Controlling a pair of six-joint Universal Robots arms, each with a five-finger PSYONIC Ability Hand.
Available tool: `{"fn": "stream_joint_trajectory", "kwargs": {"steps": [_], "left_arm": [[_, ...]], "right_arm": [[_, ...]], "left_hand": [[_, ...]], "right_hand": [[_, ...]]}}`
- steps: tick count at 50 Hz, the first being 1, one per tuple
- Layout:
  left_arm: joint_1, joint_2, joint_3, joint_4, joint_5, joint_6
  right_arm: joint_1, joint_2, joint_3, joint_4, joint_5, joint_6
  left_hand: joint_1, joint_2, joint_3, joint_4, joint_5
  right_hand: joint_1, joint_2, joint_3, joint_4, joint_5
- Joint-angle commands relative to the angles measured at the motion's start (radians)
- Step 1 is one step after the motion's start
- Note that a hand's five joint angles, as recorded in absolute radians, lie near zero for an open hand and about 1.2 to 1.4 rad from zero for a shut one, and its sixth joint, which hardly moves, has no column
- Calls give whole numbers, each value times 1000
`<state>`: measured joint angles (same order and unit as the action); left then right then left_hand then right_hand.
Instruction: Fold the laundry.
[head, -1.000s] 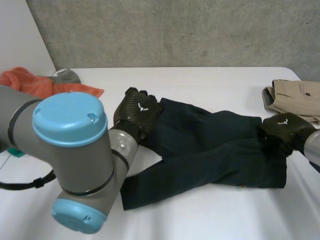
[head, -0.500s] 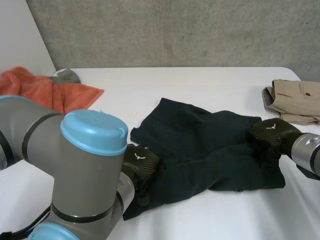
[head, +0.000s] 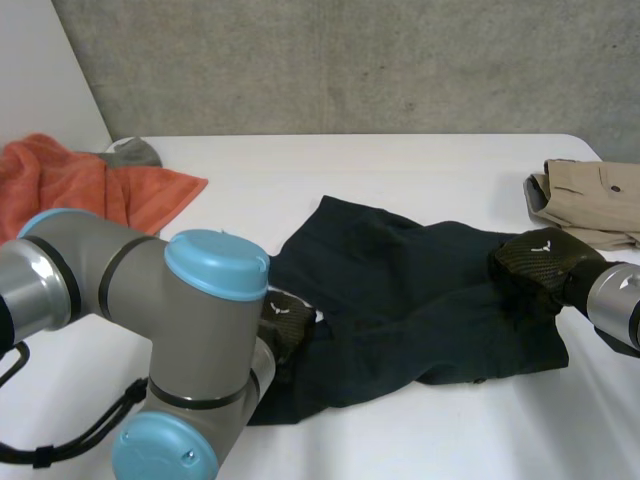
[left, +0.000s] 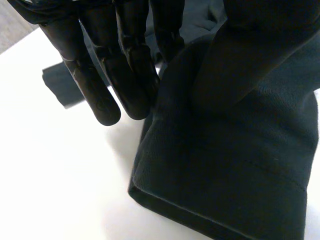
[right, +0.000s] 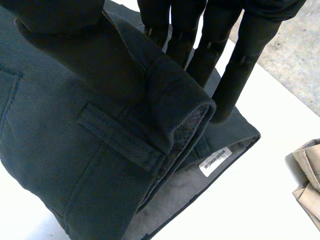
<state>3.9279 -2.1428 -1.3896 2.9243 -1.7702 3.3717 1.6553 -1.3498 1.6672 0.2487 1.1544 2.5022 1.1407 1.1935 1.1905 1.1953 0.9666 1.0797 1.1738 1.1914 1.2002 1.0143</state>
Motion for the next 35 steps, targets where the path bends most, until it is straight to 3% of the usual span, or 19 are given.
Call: {"fn": "stream_joint_trajectory", "kwargs": {"steps": [1, 6, 15, 22, 29, 31, 32, 33, 34, 35], "left_arm": [[19, 23, 67, 51, 6, 132], [39, 17, 159, 231, 8, 193], [93, -211, 337, 619, 47, 440], [103, -423, 545, 716, 187, 460], [113, -612, 802, 719, 213, 466], [113, -655, 854, 719, 204, 468], [113, -661, 856, 719, 203, 469], [111, -663, 853, 719, 203, 471], [110, -657, 833, 719, 203, 474], [107, -649, 818, 719, 203, 474]], "right_arm": [[3, 1, -21, -12, 2, 3], [7, 14, -70, -46, 5, 9], [14, 174, -161, -374, 71, 24], [47, 357, -246, -572, 149, 15], [72, 514, -354, -701, 189, 7], [73, 561, -379, -735, 191, 1], [75, 574, -388, -744, 197, 0], [76, 581, -397, -750, 202, 0], [78, 587, -412, -753, 209, 3], [78, 580, -415, -753, 215, 6]], "left_hand": [[256, 203, 206, 201, 255], [256, 203, 206, 201, 255], [256, 203, 206, 201, 255], [256, 203, 206, 201, 255], [256, 203, 206, 201, 255], [256, 203, 206, 201, 255], [15, -38, -35, -40, 14], [-258, -311, -308, -313, -258], [-644, -697, -694, -699, -645], [-776, -829, -826, -831, -777]], "right_hand": [[317, 222, 205, 196, 207], [317, 222, 205, 196, 207], [317, 222, 205, 196, 207], [317, 222, 205, 196, 207], [317, 222, 205, 196, 207], [-472, -566, -584, -592, -581], [-745, -839, -857, -866, -854], [-905, -999, -1017, -1026, -1014], [-905, -999, -1017, -1026, -1014], [-905, -999, -1017, -1026, -1014]]}}
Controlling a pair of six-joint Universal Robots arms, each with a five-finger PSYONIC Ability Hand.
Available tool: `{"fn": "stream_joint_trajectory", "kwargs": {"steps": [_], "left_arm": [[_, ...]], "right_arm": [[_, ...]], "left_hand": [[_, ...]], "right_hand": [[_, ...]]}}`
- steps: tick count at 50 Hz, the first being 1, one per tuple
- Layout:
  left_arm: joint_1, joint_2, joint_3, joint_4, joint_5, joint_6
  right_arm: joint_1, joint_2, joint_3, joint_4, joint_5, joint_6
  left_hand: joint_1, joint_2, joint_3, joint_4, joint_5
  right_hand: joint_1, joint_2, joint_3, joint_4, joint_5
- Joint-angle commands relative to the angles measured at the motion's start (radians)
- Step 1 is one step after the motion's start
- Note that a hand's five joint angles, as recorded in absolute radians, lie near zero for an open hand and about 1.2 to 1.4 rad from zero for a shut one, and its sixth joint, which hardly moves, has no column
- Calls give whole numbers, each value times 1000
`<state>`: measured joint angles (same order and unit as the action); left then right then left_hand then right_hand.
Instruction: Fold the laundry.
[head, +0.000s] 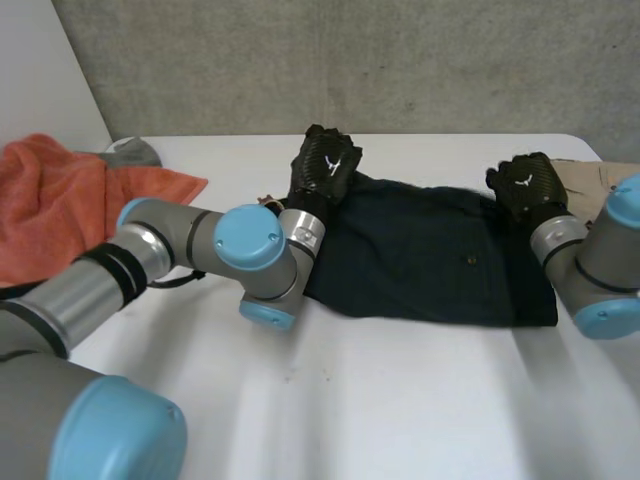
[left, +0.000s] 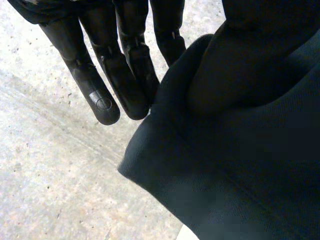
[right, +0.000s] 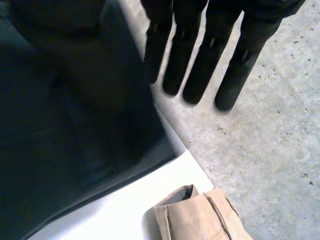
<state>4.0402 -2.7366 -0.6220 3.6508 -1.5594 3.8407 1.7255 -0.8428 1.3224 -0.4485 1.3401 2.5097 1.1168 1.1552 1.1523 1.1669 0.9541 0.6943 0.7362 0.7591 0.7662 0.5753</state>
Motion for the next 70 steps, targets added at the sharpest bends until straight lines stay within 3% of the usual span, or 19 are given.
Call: {"fn": "stream_joint_trajectory", "kwargs": {"steps": [1, 6, 13, 18, 22, 25, 40, 44, 46, 51, 55, 60, 64, 67, 70], "left_arm": [[-10, -42, 32, -8, -8, 5], [-18, 119, -132, 14, -16, -7], [-40, 388, -439, 38, -50, -59], [-47, 546, -652, 23, -65, -182], [-47, 633, -781, 2, -64, -262], [-47, 667, -838, -14, -64, -291], [-41, 715, -976, -26, -65, -339], [-37, 713, -976, -26, -65, -339], [-35, 715, -978, -26, -67, -339], [-36, 726, -978, -28, -68, -339], [-33, 767, -993, -31, -67, -339], [-18, 818, -1019, -31, -67, -340], [-12, 853, -1045, -31, -67, -340], [-10, 857, -1061, -32, -67, -340], [-7, 864, -1076, -37, -67, -352]], "right_arm": [[8, 64, -71, -53, 37, 1], [-1, -71, -23, -13, 86, 18], [-18, -283, 52, 358, 83, 121], [-55, -347, 141, 605, 15, 196], [-93, -378, 237, 593, -87, 207], [-106, -378, 284, 564, -116, 209], [-115, -277, 356, 341, -111, 192], [-118, -240, 339, 310, -95, 192], [-129, -234, 327, 312, -84, 190], [-170, -265, 351, 274, -67, 175], [-198, -378, 353, 261, -61, 130], [-225, -406, 302, 353, -56, -47], [-225, -406, 265, 445, -70, -77], [-210, -404, 273, 494, -88, -75], [-161, -404, 305, 516, -127, -57]], "left_hand": [[-829, -867, -865, -879, -841], [-862, -901, -898, -912, -874], [-856, -895, -892, -906, -868], [-850, -889, -886, -901, -862], [-848, -886, -883, -898, -859], [-848, -886, -883, -898, -859], [-850, -889, -886, -901, -862], [-853, -892, -889, -903, -865], [-853, -892, -889, -903, -865], [-856, -895, -892, -906, -868], [-859, -898, -895, -909, -871], [-865, -903, -901, -915, -877], [-868, -906, -904, -918, -880], [-871, -909, -906, -921, -883], [-871, -909, -906, -921, -883]], "right_hand": [[-520, -562, -585, -592, -575], [-520, -562, -585, -592, -575], [-520, -562, -585, -592, -575], [-520, -562, -585, -592, -575], [-381, -423, -446, -453, -437], [-354, -396, -419, -426, -410], [-172, -214, -237, -244, -228], [135, 94, 71, 64, 80], [699, 658, 635, 627, 644], [702, 660, 637, 630, 646], [702, 660, 637, 630, 646], [702, 660, 637, 630, 646], [702, 660, 637, 630, 646], [65, 23, 0, -7, 10], [-87, -128, -151, -158, -142]]}}
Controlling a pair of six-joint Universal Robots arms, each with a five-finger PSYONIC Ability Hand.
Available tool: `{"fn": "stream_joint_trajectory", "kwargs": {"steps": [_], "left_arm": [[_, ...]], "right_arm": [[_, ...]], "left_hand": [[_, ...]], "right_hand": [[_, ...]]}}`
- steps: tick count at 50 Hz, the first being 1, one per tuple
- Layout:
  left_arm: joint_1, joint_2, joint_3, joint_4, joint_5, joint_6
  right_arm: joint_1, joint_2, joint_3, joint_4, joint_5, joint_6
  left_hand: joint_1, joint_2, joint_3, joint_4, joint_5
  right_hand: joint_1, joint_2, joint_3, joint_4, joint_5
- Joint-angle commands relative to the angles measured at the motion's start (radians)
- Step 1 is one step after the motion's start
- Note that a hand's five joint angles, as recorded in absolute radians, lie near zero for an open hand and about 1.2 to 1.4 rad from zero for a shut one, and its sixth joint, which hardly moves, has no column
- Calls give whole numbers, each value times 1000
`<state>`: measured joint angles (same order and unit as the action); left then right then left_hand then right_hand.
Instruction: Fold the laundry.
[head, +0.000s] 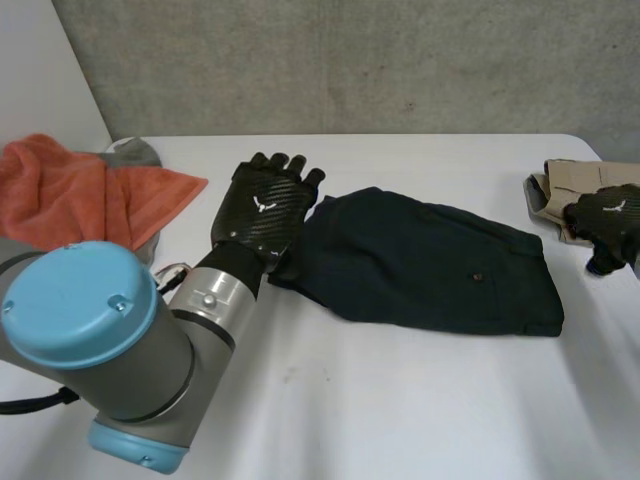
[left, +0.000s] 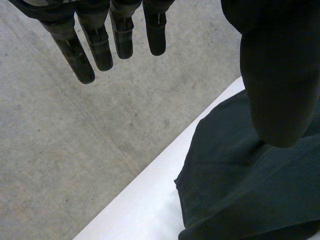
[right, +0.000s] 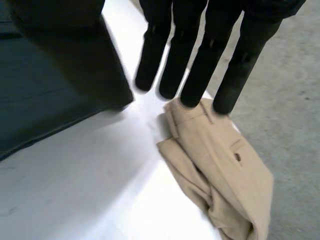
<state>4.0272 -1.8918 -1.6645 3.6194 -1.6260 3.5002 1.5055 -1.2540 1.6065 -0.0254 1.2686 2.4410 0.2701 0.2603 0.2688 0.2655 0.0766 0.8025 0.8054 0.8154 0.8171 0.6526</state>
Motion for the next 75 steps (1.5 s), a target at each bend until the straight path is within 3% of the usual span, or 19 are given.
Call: {"fn": "stream_joint_trajectory", "kwargs": {"steps": [1, 9, 23, 30, 35, 39, 42, 44, 53, 56, 62, 66, 68, 70, 75], "left_arm": [[6, 20, -38, -5, 0, -18], [4, 23, -49, -10, 5, -102], [9, 20, -55, -13, 5, -110], [21, 20, -55, -13, 6, -112], [21, 20, -55, -13, 6, -112], [22, 20, -57, -13, 6, -112], [22, 20, -57, -13, 6, -112], [22, 20, -55, -13, 6, -112], [27, 25, -57, -15, 5, -112], [29, 36, -58, -18, 5, -112], [36, 51, -57, -30, 5, -112], [36, 59, -55, -28, 5, -112], [36, 60, -55, -30, 3, -112], [38, 63, -55, -30, 3, -110], [44, 79, -57, -31, 2, -110]], "right_arm": [[64, 5, 35, 93, -63, 22], [39, -10, 206, 19, -126, 98], [18, 24, 289, -169, -126, 101], [9, 53, 279, -237, -118, 101], [5, 100, 253, -237, -118, 92], [2, 110, 244, -237, -118, 90], [2, 114, 234, -235, -118, 90], [2, 117, 228, -235, -115, 90], [-51, 107, 224, -232, -98, 89], [-80, 81, 194, -220, -55, 61], [-91, 30, 106, -127, -20, -133], [17, 19, 52, -122, -25, -246], [168, 25, 7, -140, -32, -295], [292, 31, -29, -172, -57, -323], [459, 80, -46, -243, -156, -399]], "left_hand": [[-24, -15, -23, -20, -5], [-21, -12, -20, -17, -2], [-24, -15, -23, -20, -5], [-24, -15, -23, -20, -5], [-24, -15, -23, -20, -5], [-24, -15, -23, -20, -5], [-24, -15, -23, -20, -5], [-24, -15, -23, -20, -5], [-24, -15, -23, -20, -5], [-24, -15, -23, -20, -5], [-27, -17, -26, -23, -8], [-27, -17, -26, -23, -8], [-27, -17, -26, -23, -8], [-27, -17, -26, -23, -8], [-27, -17, -26, -23, -8]], "right_hand": [[-221, -224, -234, -236, -246], [-295, -298, -308, -309, -319], [-271, -274, -284, -286, -296], [-113, -116, -126, -128, -138], [107, 104, 94, 92, 82], [433, 430, 420, 418, 408], [454, 451, 441, 439, 429], [593, 590, 580, 579, 569], [594, 591, 581, 579, 569], [594, 591, 581, 579, 569], [594, 591, 581, 579, 569], [594, 591, 581, 579, 569], [594, 591, 581, 579, 569], [594, 591, 581, 579, 569], [594, 591, 581, 579, 569]]}}
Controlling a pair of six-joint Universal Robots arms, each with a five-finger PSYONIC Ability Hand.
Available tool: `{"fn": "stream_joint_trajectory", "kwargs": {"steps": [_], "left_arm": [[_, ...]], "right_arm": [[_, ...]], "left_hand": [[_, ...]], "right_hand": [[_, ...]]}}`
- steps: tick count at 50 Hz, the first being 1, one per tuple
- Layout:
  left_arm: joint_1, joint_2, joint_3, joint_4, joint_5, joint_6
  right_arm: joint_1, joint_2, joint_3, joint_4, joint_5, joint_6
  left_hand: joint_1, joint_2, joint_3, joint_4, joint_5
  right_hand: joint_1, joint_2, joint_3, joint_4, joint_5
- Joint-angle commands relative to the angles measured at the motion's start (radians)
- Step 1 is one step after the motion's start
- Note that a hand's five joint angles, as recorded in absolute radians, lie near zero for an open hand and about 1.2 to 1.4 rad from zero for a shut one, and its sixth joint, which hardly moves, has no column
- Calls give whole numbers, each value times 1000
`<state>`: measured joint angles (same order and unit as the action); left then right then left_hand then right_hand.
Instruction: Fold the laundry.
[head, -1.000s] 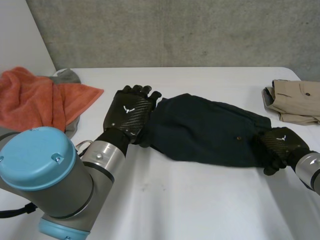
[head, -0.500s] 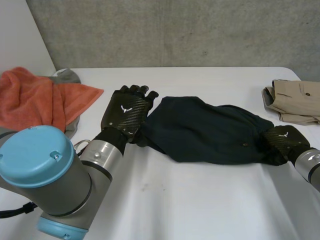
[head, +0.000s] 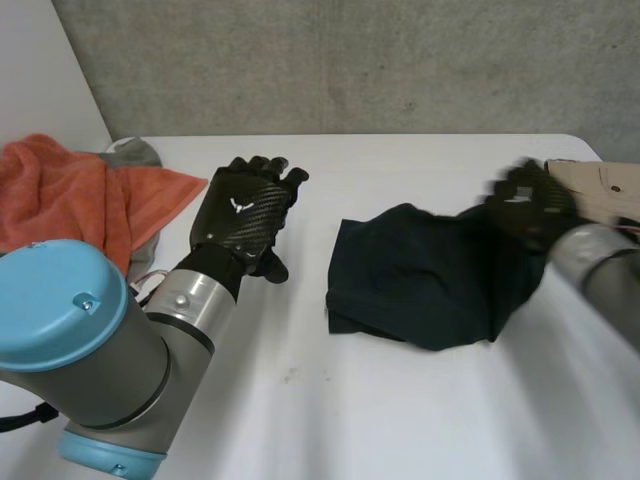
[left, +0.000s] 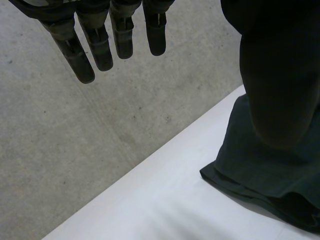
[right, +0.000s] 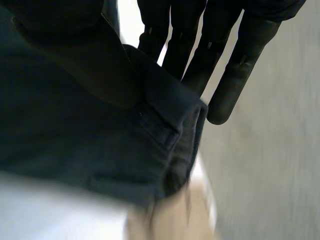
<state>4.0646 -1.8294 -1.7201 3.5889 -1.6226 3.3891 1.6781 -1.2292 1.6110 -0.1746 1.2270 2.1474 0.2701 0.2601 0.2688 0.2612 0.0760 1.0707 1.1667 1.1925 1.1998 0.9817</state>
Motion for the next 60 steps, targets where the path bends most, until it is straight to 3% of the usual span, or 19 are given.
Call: {"fn": "stream_joint_trajectory", "kwargs": {"steps": [1, 3, 7, 10, 11, 14, 16, 17, 22, 25, 27, 32, 38, 47, 51, 56, 60], "left_arm": [[10, 18, -1, -1, -2, 1], [16, 19, 1, 1, -2, 1], [25, 19, 11, 2, -2, 3], [43, 18, 20, 4, -3, 4], [56, 18, 27, 8, -2, 3], [80, 18, 43, 11, -2, 4], [100, 16, 69, 13, -3, 3], [105, 12, 83, 13, -5, 3], [109, -30, 186, 11, -5, 4], [90, -103, 273, -1, -2, 6], [57, -152, 342, -27, 3, 9], [-27, -281, 503, -119, 32, 12], [-105, -477, 745, -267, 92, 10], [-139, -637, 916, -441, 82, 18], [-139, -665, 925, -501, 21, 36], [-138, -677, 913, -516, -123, 117], [-139, -679, 896, -527, -138, 180]], "right_arm": [[307, 72, -52, -97, -136, -130], [371, 128, -59, -100, -196, -216], [454, 201, -78, -98, -225, -340], [474, 206, -83, -91, -234, -354], [476, 204, -80, -89, -241, -333], [469, 195, -77, -89, -248, -238], [447, 139, -76, -100, -253, -33], [439, 119, -71, -103, -254, 32], [370, 8, -69, -140, -193, 501], [318, -15, -72, -134, -115, 616], [267, -53, -75, -117, -14, 696], [193, -92, -94, -28, 115, 761], [173, -23, -147, 67, 111, 772], [175, 120, -244, 202, 54, 773], [181, 180, -281, 213, 16, 767], [183, 267, -330, 210, 6, 755], [183, 330, -365, 208, 22, 720]], "left_hand": [[-27, -17, -26, -18, -8], [-27, -17, -26, -18, -8], [-27, -17, -26, -18, -8], [-30, -20, -29, -21, -11], [-27, -17, -26, -18, -8], [-24, -14, -23, -15, -5], [-21, -11, -20, -12, -2], [-21, -11, -20, -12, -2], [-15, -5, -14, -7, 4], [-13, -3, -11, -4, 7], [-13, -3, -11, -4, 7], [-18, -8, -17, -10, 1], [-13, -3, -11, -4, 7], [5, 15, 6, 14, 25], [8, 18, 9, 17, 28], [5, 15, 6, 14, 25], [5, 15, 6, 14, 25]], "right_hand": [[326, 230, 204, 196, 240], [326, 230, 204, 196, 240], [326, 230, 204, 196, 240], [-77, -173, -199, -206, -162], [-279, -375, -401, -408, -365], [-448, -544, -570, -577, -533], [-858, -954, -979, -987, -943], [-896, -992, -1018, -1025, -982], [-896, -992, -1018, -1025, -982], [-896, -992, -1018, -1025, -982], [-896, -992, -1018, -1025, -982], [-896, -992, -1018, -1025, -982], [-896, -992, -1018, -1025, -982], [-896, -992, -1018, -1025, -982], [-896, -992, -1018, -1025, -982], [-896, -992, -1018, -1025, -982], [-896, -992, -1018, -1025, -982]]}}
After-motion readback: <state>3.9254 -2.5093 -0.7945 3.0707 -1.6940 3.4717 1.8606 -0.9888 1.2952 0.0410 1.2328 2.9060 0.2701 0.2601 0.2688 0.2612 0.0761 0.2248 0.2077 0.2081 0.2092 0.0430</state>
